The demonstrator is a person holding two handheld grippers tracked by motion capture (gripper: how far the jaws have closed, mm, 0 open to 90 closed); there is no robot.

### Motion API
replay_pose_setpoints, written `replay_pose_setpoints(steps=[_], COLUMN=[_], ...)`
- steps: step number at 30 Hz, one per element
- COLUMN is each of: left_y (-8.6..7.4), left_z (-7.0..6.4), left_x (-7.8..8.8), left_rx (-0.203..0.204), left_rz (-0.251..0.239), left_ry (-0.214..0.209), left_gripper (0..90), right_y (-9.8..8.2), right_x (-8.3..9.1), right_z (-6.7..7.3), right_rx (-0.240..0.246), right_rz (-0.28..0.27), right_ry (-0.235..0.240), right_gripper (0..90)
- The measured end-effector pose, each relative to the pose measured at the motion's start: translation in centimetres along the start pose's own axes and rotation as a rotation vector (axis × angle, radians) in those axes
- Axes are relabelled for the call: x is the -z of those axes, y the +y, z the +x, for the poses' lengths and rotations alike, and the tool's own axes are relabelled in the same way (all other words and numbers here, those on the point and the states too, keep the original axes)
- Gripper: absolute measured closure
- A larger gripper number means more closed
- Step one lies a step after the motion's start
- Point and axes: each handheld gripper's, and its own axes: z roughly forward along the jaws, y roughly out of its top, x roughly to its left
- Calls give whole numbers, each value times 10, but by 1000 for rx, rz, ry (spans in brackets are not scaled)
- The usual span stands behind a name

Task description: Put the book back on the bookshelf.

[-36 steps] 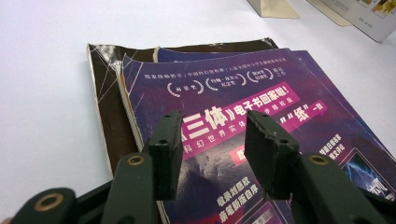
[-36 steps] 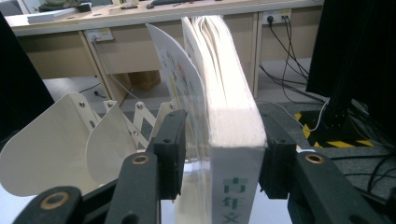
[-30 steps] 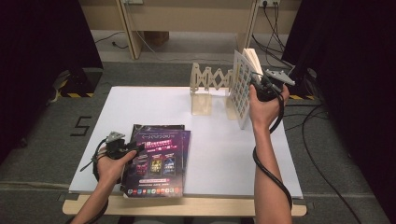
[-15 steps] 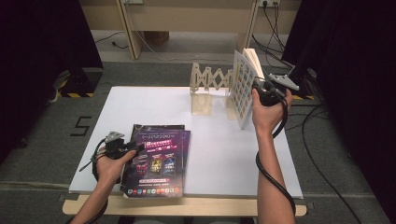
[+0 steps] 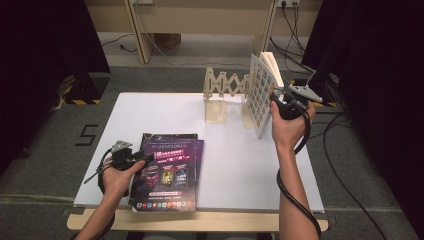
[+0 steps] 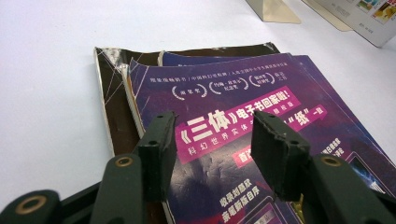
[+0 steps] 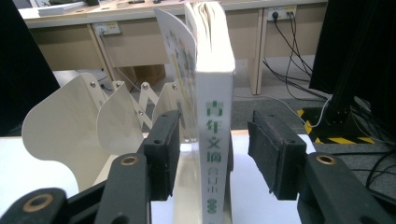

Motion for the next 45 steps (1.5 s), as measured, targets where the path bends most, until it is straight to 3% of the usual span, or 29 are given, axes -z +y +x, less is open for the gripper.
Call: replay_pose_setpoints(steps=[11,19,32,38,45], left_y=[1,0,1,2,3], left_z=[1,5,11,14,17], left_x=[0,0,-1,-1,-5], left_rx=[3,15,23,21,24], left_rz=[5,18,41,50,71], left_ry=[9,33,67,93,88], left_gripper=[475,476,492,504,549], right_y=[-13,-30,-65,-81,-100], right_x=[13,17,17,16,11], right_z=[-4,-2,4,15,27], right_rx=[-34,-30,-34,-17,-3], right_rz=[26,67,179,252,314], right_ry=[13,37,87,128,160], right_gripper=[523,525,531,532,531])
